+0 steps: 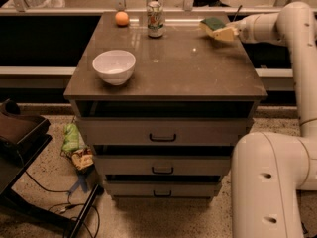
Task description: Move sponge near white bowl
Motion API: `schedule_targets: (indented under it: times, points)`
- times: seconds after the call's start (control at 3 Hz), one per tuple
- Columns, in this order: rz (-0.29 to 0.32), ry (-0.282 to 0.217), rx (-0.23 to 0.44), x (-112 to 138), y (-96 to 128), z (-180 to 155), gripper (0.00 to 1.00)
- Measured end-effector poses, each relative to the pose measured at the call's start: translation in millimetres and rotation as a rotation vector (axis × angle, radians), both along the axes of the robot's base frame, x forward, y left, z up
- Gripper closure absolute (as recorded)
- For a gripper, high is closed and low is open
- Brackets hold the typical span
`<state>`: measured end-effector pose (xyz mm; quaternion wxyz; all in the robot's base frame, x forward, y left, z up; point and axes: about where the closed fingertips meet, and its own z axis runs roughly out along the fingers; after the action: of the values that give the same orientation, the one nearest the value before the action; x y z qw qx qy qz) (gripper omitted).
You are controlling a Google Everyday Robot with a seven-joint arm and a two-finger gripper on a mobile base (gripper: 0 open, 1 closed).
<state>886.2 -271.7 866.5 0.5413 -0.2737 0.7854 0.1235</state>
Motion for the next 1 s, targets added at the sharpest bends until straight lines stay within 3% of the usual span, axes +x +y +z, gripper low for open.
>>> schedule_targets:
  times: [0.33, 0.67, 1.0]
  points:
    - [0.035, -0.016, -0.034, -34, -20, 39, 1.00]
    - [0.074, 0.007, -0.066, -69, -32, 62, 1.00]
    - [0.156, 0.043, -0.093, -104, -22, 74, 1.00]
